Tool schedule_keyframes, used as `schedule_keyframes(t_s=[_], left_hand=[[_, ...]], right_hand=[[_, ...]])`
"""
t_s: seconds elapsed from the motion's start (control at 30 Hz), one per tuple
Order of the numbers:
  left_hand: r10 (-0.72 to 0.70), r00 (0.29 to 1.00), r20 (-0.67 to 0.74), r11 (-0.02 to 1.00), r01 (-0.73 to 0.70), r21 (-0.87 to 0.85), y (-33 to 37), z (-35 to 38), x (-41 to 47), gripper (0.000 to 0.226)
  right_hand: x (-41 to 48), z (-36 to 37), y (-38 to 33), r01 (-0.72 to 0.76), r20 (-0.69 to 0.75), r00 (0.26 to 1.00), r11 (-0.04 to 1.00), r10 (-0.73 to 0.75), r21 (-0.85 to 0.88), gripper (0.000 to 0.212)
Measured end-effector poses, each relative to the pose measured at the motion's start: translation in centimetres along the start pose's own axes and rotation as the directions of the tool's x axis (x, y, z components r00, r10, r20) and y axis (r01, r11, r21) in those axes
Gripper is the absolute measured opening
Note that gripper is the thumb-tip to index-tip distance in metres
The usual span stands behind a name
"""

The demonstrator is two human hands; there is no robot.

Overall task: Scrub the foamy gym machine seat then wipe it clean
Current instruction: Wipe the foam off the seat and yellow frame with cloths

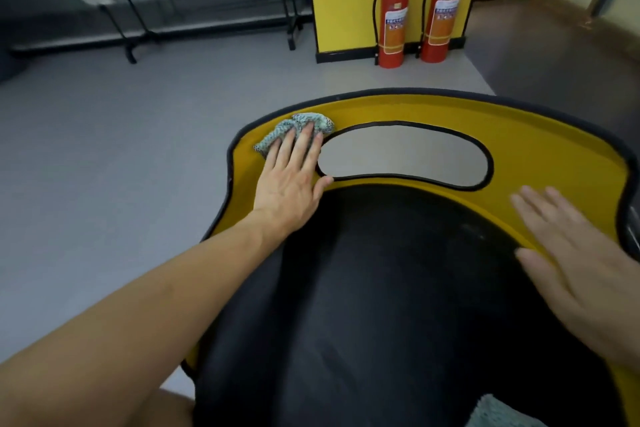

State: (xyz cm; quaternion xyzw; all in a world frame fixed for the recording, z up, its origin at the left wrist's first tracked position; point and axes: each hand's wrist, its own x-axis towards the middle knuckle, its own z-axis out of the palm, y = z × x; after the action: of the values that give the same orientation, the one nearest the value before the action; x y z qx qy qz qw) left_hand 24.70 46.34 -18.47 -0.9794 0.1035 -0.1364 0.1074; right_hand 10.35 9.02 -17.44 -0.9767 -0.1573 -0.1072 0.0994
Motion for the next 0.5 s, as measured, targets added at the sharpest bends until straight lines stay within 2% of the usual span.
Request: schedule_keyframes(t_s=[0.03, 0.17, 0.3, 0.4, 0.5], left_hand=[[-0.008, 1.0, 0.004, 1.0, 0.008, -0.006, -0.5, 0.0, -0.5, 0.076], [-0.037, 0.999, 0.001, 0.999, 0.037, -0.011, -2.0, 0.0, -2.6, 0.078], [-0.085, 0.996, 0.006, 0.995, 0.085, -0.054, -1.8, -0.2, -2.9, 0.077], [-0.066, 0.998, -0.022, 0.995, 0.065, -0.07, -0.6, -0.5, -1.6, 0.076], [0.02, 0.994, -0.105, 0.997, -0.027, -0.066, 0.5, -1.0, 0.4, 0.073]], right_hand=[[1.9, 0.2, -1.8, 0.04, -0.016, 0.999, 0.999, -0.04, 0.025, 0.063], [11.7, 0.0, -6.8, 0.102, 0.076, 0.992, 0.995, -0.104, 0.021, 0.064], [20.1, -0.1, -10.8, 0.235, 0.009, 0.972, 0.964, -0.236, -0.122, 0.064], [23.8, 0.8, -12.2, 0.198, 0.023, 0.98, 0.955, -0.197, -0.223, 0.066], [24.8, 1.5, -11.2, 0.152, 0.062, 0.988, 0.959, -0.141, -0.24, 0.071]])
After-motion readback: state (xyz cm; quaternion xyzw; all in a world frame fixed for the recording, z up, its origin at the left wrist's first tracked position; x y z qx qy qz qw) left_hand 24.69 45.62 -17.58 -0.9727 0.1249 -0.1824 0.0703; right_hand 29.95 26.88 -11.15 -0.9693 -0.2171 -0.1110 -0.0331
